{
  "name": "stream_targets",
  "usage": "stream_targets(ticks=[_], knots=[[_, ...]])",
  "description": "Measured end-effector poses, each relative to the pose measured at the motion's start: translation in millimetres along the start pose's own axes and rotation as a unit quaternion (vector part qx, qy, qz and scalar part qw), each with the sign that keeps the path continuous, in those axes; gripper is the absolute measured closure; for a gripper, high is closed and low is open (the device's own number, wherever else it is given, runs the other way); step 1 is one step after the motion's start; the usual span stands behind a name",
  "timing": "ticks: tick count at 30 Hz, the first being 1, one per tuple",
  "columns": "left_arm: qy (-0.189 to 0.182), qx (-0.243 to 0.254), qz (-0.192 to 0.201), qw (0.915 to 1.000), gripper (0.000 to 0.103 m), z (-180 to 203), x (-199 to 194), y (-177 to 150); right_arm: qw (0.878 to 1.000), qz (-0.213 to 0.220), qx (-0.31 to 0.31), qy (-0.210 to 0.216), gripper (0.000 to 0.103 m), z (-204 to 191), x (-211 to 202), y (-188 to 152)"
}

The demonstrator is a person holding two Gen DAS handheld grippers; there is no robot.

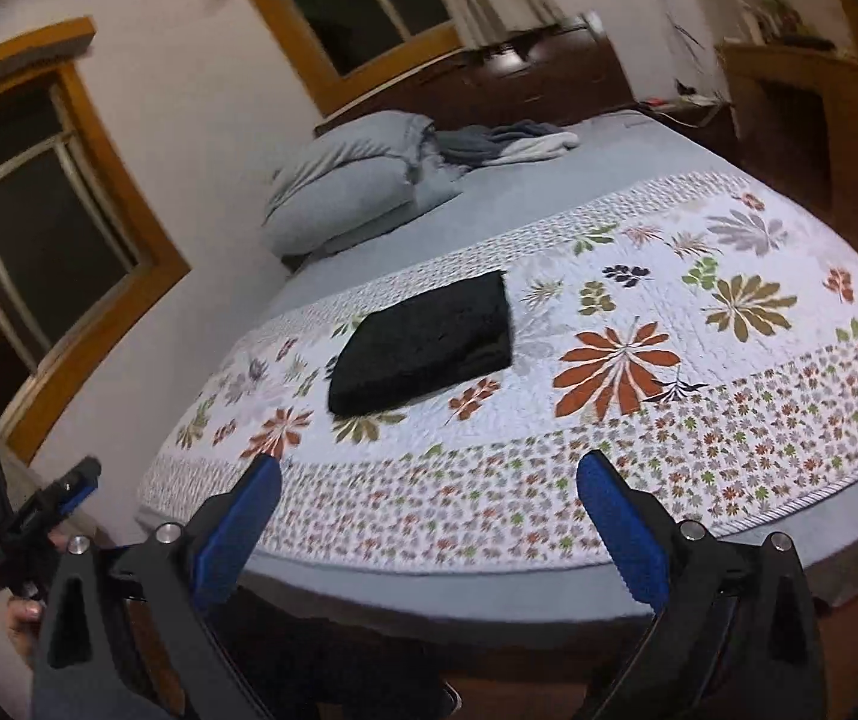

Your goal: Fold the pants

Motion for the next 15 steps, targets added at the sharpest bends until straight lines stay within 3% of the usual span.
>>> stream_targets(ticks=[15], knots=[[0.051, 0.044, 0.009, 0.9977, 0.003, 42, -46, -30, 0.987, 0.053, -0.138, -0.059, 0.003, -95, -56, -27]])
Point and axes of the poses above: each gripper's, at about its wrist camera, not at the fingertips, and x roughly the way its jaws point, z to its right, y to its top, the point moved 5 cm from there along x, roughly the way its jaws point, and after that the axes turned 8 degrees about -z, right-handed, at the moved point
